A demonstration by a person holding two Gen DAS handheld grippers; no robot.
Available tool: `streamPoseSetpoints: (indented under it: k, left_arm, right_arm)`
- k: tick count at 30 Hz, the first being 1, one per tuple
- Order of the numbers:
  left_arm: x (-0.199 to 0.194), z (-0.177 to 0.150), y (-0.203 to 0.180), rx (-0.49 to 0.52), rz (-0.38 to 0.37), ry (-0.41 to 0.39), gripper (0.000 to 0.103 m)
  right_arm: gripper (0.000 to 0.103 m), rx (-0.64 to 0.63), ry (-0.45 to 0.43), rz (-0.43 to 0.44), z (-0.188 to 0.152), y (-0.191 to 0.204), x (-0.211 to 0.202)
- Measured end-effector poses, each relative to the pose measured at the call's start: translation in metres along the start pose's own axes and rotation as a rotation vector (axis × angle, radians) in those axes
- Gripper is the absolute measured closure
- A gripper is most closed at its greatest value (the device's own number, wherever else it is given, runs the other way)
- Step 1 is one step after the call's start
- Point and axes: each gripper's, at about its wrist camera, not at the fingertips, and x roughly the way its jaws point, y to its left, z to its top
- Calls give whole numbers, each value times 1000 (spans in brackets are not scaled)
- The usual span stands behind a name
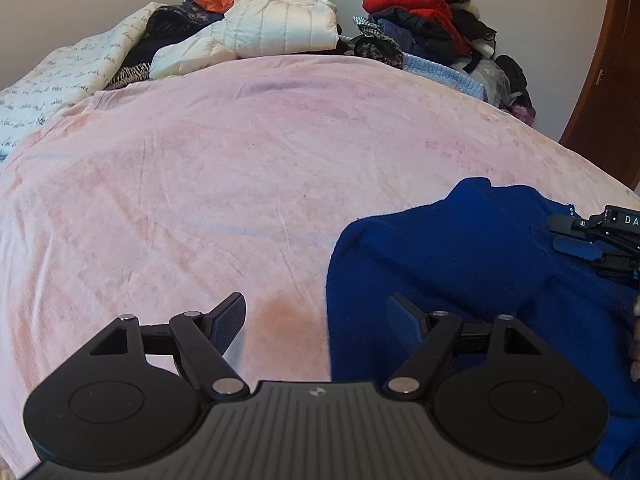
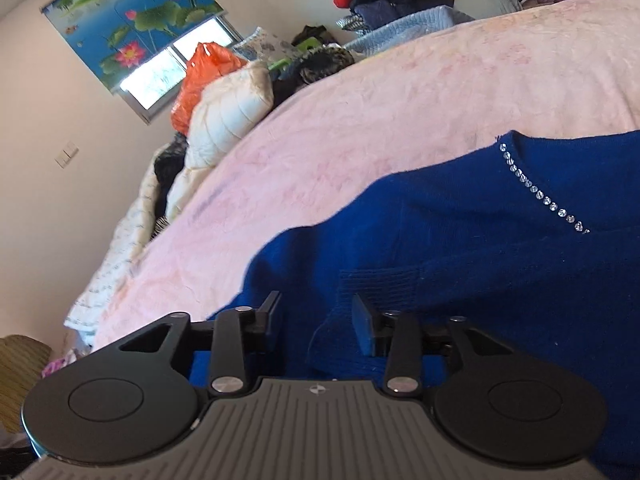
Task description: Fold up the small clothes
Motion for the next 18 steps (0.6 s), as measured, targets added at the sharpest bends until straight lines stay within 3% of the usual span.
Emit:
streamPoseSetpoints:
  k: [3, 5, 8, 10, 14, 18]
  left_arm:
    - [-4, -6, 2, -4, -23, 31, 25]
    - [-8, -10, 1, 11, -23, 38, 25]
    - [-12, -16, 2, 31, 2, 39, 25]
    - [-13, -19, 6, 23, 19, 41, 25]
    - [-13, -17, 18, -34, 52, 49, 25]
    - [-14, -15, 25, -76, 50, 58, 25]
  right_arm:
    - [58, 48, -24, 9, -1, -4, -14]
    - [51, 62, 24, -13, -6, -10, -9]
    - [54, -29, 40, -71, -21, 2, -14]
    - [55, -190, 24, -44, -35, 31, -30]
    - [39, -681, 3, 15, -78, 92, -61]
    - [38, -1055, 43, 77, -125, 123, -77]
